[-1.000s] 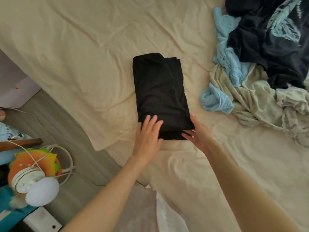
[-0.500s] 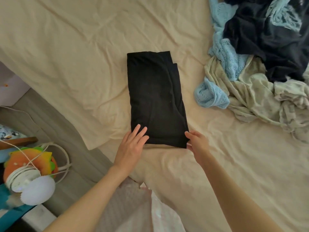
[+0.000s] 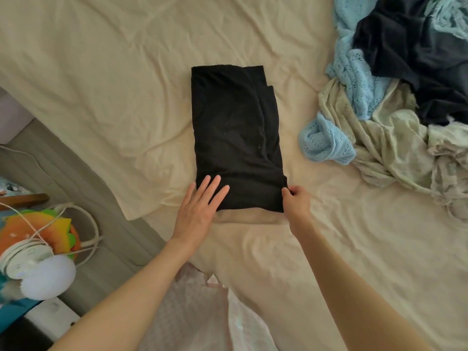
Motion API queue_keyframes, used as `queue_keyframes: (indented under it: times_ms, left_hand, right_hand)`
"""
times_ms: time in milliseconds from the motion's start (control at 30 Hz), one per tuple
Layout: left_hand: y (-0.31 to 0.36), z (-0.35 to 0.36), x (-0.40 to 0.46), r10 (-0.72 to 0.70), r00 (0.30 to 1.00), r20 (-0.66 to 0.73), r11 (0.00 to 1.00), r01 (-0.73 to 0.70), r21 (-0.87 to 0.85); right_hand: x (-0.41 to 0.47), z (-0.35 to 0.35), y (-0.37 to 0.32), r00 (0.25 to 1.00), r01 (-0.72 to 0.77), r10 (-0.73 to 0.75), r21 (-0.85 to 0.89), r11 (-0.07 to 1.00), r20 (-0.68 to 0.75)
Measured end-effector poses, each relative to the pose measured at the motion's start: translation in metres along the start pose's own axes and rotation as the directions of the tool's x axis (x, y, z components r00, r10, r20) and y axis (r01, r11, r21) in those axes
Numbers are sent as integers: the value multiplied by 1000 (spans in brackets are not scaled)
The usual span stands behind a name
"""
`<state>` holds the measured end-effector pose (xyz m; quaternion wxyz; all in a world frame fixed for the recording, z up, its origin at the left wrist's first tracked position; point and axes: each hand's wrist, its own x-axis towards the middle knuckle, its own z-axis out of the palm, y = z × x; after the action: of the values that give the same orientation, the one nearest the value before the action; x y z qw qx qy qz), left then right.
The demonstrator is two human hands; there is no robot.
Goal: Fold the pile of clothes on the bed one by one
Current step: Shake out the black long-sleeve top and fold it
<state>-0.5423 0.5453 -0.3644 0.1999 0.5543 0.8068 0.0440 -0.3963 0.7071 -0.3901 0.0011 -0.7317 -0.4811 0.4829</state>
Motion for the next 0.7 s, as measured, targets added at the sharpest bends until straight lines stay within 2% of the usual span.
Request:
queue_keyframes:
  times_ms: [67,133,233,333,433,567,633,700]
  left_hand:
    - [-3,-2,3,22,999,-37,995,-26,-92]
    - [-6,-5,4,6,1000,-15,976,-9,-219]
    - [-9,-12,-3,-94,991,98,893,127,-432]
    - [-13,-24,-10,-180,962,207,786,267,-558]
    - [-18,-37,-13,-204,958,203,685,288,-669]
    - [-26,-59,12,-319,935,154,364,271,-891]
    - [-31,-72,40,-384,918,100,295,225,-929]
    - [-39,-83,72,-446,894,37,292,185,-939]
  right_hand:
    - [3,-1,1,995,-86,84,23,996,47]
    - [3,-3,2,977,-190,175,121,974,124]
    - [-4,-9,7,902,-396,295,329,857,315]
    - [-24,-29,8,873,-459,337,359,813,354]
    - [-43,-50,2,898,-405,294,357,842,326]
    - [-46,-55,-52,949,-234,121,398,887,290]
    - [-38,-50,-90,950,-153,11,437,886,312]
    - [-25,-42,-124,946,-69,-99,489,870,309]
